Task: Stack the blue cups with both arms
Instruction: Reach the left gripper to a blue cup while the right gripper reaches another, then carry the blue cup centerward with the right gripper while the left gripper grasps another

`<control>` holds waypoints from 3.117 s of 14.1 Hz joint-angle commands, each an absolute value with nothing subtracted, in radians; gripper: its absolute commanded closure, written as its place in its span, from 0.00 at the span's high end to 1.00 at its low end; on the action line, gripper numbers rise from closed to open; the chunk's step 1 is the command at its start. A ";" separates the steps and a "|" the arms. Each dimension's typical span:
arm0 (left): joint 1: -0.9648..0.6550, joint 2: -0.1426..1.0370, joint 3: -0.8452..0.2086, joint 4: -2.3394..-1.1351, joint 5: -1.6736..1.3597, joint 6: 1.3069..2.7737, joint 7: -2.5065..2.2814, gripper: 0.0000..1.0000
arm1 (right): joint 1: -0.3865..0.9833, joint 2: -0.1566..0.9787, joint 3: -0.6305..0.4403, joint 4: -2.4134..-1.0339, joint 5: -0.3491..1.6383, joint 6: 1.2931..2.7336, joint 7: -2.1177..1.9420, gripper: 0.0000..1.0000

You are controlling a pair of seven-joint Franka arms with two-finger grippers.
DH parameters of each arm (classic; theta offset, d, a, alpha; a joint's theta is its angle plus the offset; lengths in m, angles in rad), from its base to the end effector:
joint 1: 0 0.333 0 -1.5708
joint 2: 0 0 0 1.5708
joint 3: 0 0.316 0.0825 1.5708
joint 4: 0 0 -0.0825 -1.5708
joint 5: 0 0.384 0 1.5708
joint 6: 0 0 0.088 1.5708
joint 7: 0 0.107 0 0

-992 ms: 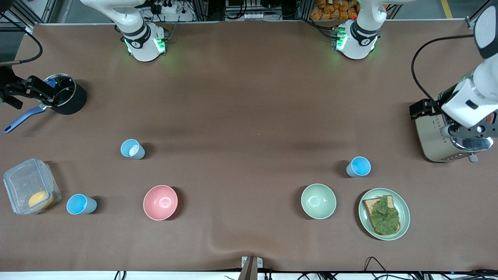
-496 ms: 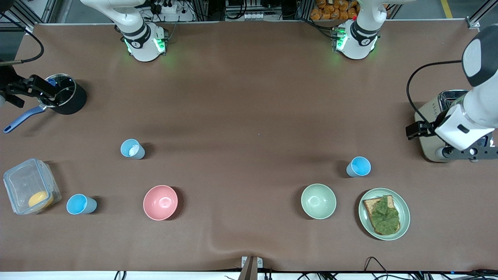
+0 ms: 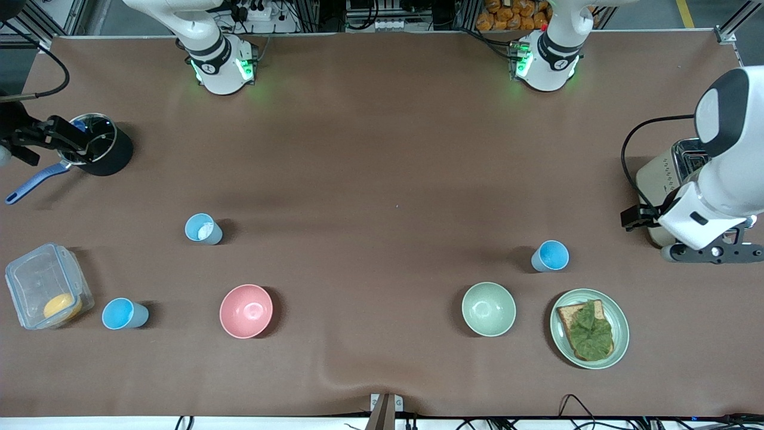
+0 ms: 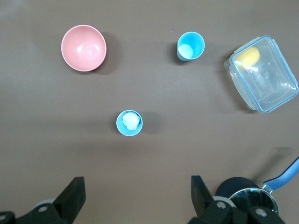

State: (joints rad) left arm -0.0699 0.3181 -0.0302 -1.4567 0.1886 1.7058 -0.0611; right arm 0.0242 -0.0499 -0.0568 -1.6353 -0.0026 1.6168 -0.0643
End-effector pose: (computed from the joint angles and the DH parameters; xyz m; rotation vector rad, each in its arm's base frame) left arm 0.6494 -0.0449 0.4991 -2.9573 0.1031 0.0804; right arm 0.5428 -0.0188 0.6254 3.1395 0.0499 0.0491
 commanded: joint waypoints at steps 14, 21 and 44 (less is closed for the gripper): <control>-0.031 0.613 -0.015 -1.428 0.273 2.193 -0.167 1.00 | 0.045 0.264 -0.055 -1.776 -0.014 1.905 -0.090 1.00; -0.003 0.618 -0.023 -1.431 0.265 2.144 -0.230 1.00 | 0.009 0.389 -0.054 -1.999 -0.002 2.227 -0.296 1.00; 0.101 0.448 -0.063 -1.457 0.126 1.672 -0.305 1.00 | 0.061 0.449 -0.052 -1.701 0.190 1.814 -0.250 0.00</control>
State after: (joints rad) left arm 0.1066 0.4002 -0.0521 -1.4381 0.1655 1.6336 -0.3012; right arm 0.0362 0.4523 -0.0511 -1.7570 0.1454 1.8998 -0.2800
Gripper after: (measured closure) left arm 0.000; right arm 0.969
